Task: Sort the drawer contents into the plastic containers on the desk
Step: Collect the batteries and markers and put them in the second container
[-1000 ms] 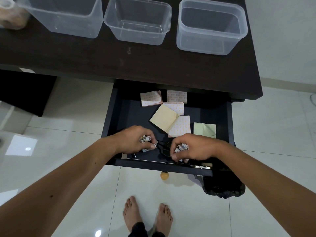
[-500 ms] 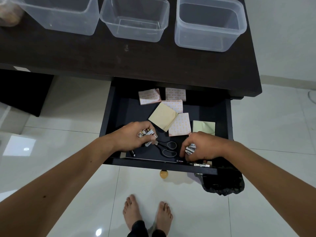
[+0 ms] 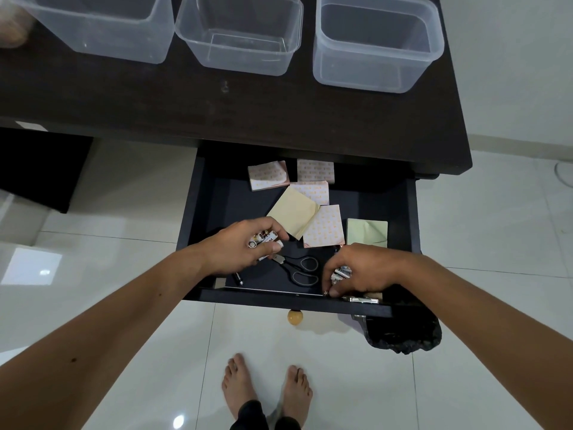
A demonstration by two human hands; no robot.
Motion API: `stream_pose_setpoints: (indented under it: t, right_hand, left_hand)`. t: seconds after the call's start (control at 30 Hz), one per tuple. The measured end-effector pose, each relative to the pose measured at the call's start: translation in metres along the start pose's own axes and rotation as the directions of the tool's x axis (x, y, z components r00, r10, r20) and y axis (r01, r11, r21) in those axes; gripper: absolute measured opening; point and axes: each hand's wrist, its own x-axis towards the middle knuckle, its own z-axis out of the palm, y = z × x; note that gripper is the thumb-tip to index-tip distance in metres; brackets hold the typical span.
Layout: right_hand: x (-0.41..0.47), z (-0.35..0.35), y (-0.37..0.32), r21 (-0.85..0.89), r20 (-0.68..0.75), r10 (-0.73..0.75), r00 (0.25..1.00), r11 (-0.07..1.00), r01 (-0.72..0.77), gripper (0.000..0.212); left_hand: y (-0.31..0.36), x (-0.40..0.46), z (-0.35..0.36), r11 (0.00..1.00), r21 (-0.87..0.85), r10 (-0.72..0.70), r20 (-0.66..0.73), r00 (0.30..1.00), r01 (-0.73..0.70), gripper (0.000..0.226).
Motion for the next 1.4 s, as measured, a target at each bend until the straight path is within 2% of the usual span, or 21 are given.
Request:
stream_pose_setpoints:
  t: [0.17, 0.27, 0.4, 0.53, 0.7, 0.9, 1.07, 1.2, 1.33, 1.4]
  right_hand:
    - [-0.004, -0.005, -0.001, 0.095, 0.016, -0.008, 1.000, 0.995, 0.006, 0.011]
    - [-0.003, -0.005, -0.005, 0.227, 0.025, -0.035, 0.999, 0.974, 0.028, 0.015]
    - [-0.001, -0.007, -0.011, 0.406, 0.023, -0.055, 0.998, 0.913, 0.041, 0.015]
    - [-0.001, -0.013, -0.022, 0.537, 0.005, -0.089, 0.996, 0.840, 0.072, 0.017]
    - [0.010, -0.015, -0.038, 0.615, -0.047, -0.150, 0.987, 0.774, 0.147, 0.018]
    - [0.037, -0.006, -0.075, 0.531, -0.072, -0.190, 0.979, 0.824, 0.199, 0.027]
    - [0.062, 0.000, -0.097, 0.435, -0.117, -0.163, 0.980, 0.879, 0.198, 0.019]
    - [0.080, 0.001, -0.109, 0.229, -0.239, -0.170, 0.956, 0.947, 0.226, 0.036]
    - [0.094, 0.002, -0.117, -0.008, -0.227, -0.251, 0.941, 0.967, 0.255, 0.058]
    - [0.099, 0.003, -0.117, -0.104, -0.221, -0.286, 0.932, 0.957, 0.269, 0.060]
  left_hand:
    - [0.011, -0.003, -0.002, 0.995, -0.094, -0.031, 0.005, 0.999, 0.032, 0.011]
    - [0.020, -0.006, -0.006, 0.985, -0.164, -0.048, 0.003, 0.999, 0.048, 0.010]
    - [0.028, -0.013, -0.016, 0.977, -0.214, -0.020, -0.007, 1.000, 0.018, 0.012]
    - [0.036, -0.019, -0.027, 0.982, -0.191, -0.016, 0.002, 1.000, 0.016, 0.013]
    - [0.044, -0.030, -0.048, 0.976, -0.217, -0.002, -0.013, 1.000, -0.001, 0.014]
    - [0.042, -0.050, -0.075, 0.978, -0.207, -0.006, -0.096, 0.995, -0.014, 0.018]
    - [0.033, -0.065, -0.085, 0.984, -0.179, -0.027, -0.133, 0.991, 0.002, 0.022]
    - [0.027, -0.071, -0.087, 0.975, -0.223, -0.043, -0.160, 0.986, 0.007, 0.024]
    - [0.025, -0.070, -0.087, 0.962, -0.272, -0.049, -0.158, 0.986, 0.004, 0.028]
    - [0.024, -0.070, -0.087, 0.959, -0.282, -0.048, -0.148, 0.988, 0.005, 0.028]
